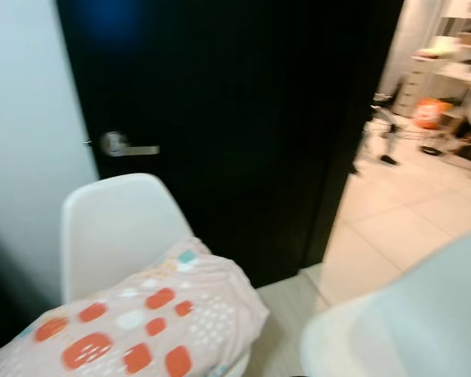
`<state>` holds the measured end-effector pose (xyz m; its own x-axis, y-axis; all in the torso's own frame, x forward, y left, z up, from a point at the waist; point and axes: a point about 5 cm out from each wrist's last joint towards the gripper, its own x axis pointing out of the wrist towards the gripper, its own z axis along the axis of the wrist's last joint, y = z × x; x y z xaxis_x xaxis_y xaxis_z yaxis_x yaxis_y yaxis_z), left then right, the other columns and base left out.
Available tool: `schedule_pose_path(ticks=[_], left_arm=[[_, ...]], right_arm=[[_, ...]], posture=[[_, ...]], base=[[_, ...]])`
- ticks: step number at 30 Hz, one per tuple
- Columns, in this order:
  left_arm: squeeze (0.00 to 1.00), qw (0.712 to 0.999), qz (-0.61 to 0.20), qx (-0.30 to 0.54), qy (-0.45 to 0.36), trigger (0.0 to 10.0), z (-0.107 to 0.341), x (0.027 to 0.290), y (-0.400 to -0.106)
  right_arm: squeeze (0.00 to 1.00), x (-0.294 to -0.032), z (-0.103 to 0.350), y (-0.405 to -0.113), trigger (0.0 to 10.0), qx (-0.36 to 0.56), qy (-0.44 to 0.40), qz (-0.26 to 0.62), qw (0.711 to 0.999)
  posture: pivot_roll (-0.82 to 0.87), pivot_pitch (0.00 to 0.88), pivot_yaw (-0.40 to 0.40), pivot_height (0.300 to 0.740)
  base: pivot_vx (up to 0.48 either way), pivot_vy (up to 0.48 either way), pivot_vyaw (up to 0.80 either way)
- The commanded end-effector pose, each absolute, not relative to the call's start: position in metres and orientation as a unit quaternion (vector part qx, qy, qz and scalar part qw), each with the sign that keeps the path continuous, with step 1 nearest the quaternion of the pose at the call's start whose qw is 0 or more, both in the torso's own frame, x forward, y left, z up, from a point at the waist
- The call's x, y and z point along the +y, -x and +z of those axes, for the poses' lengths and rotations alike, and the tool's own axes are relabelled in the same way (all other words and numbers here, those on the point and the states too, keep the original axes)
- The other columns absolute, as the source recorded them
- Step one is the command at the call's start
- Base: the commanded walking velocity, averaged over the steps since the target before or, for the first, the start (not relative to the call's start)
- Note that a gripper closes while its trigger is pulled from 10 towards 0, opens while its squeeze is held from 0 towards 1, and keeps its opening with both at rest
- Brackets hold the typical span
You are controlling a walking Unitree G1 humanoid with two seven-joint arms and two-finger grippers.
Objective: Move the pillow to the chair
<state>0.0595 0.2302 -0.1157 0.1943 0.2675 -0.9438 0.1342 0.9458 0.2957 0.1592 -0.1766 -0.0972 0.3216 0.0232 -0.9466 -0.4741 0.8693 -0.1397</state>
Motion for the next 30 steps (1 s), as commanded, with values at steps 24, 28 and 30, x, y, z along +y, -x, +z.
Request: schedule_pose_path(ticks=[24, 28, 30], left_arm=[[0.0, 0.774, 0.017, 0.6, -0.2, 10.0, -0.113, 0.222, -0.083], [0.0, 0.778, 0.026, 0.593, -0.206, 10.0, -0.112, 0.222, -0.085], [0.0, 0.788, 0.046, 0.581, -0.198, 10.0, -0.111, 0.224, -0.089]], right_arm=[[0.0, -0.178, -0.097, -0.158, 10.0, 0.569, 0.247, 0.188, 0.761], [0.0, -0.179, -0.097, -0.158, 10.0, 0.569, 0.248, 0.189, 0.76], [0.0, -0.179, -0.097, -0.158, 10.0, 0.569, 0.251, 0.19, 0.759]], posture=[[0.1, 0.0, -0.073, 0.74], [0.1, 0.0, -0.077, 0.74], [0.11, 0.0, -0.078, 0.74]], base=[[0.0, 0.0, -0.78], [0.0, 0.0, -0.78], [0.0, 0.0, -0.78]])
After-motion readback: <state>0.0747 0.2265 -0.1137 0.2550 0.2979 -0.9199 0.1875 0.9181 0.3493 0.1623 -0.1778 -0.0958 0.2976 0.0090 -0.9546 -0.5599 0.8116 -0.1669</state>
